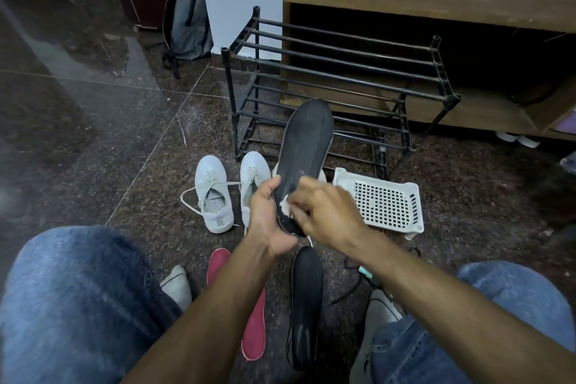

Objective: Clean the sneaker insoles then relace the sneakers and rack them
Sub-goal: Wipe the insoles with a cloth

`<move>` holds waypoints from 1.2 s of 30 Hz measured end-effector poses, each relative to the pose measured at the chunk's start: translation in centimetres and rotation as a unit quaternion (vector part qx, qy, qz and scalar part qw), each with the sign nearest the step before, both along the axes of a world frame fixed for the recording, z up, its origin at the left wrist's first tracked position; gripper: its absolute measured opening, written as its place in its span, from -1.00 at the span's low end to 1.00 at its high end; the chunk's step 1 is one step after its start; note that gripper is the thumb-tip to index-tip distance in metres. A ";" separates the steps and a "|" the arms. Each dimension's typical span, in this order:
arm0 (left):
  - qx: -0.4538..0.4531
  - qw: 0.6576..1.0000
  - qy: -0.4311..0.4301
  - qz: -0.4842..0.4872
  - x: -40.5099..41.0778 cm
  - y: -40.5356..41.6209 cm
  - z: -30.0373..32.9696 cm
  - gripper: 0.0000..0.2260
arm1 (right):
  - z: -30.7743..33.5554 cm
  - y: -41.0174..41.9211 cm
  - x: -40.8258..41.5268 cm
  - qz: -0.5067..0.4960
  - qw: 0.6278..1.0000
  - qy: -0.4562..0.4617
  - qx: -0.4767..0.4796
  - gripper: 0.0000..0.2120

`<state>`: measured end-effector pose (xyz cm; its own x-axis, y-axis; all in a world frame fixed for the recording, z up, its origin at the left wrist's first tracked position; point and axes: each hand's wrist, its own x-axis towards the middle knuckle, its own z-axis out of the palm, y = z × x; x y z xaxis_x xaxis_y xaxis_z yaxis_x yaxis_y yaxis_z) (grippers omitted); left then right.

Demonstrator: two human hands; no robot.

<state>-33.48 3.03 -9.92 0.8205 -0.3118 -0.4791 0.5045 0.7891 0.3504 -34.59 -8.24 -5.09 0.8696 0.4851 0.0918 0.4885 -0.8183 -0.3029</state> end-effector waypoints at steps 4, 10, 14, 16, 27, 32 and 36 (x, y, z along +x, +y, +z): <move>-0.014 1.000 -0.005 -0.011 -0.4 -0.6 0.3 -0.63 | 0.4 0.0 2.5 -0.080 0.995 -0.059 -0.028 -0.75; -0.010 0.999 0.018 -0.029 -0.5 -0.1 -0.1 -0.56 | -1.1 0.7 -1.0 -0.021 0.998 -0.044 0.031 -0.83; -0.008 1.000 0.006 -0.020 -0.5 -0.8 0.1 -0.63 | -1.1 0.2 1.9 -0.107 0.992 -0.063 0.001 -0.76; -0.019 1.000 -0.013 -0.007 -0.4 -0.7 0.3 -0.67 | -1.2 -0.4 3.4 -0.151 0.987 -0.055 0.002 -0.77; -0.031 0.999 -0.039 -0.002 -0.1 0.0 0.5 -0.56 | -2.4 -1.7 2.3 -0.071 0.985 0.011 0.160 -0.86; -0.025 0.998 -0.051 -0.016 0.1 0.9 0.6 -0.48 | -1.8 -1.8 2.1 -0.052 0.976 0.061 0.203 -0.86; -0.025 0.998 -0.052 -0.039 0.3 0.7 0.8 -0.48 | -1.1 -1.5 1.8 -0.049 0.980 0.058 0.185 -0.63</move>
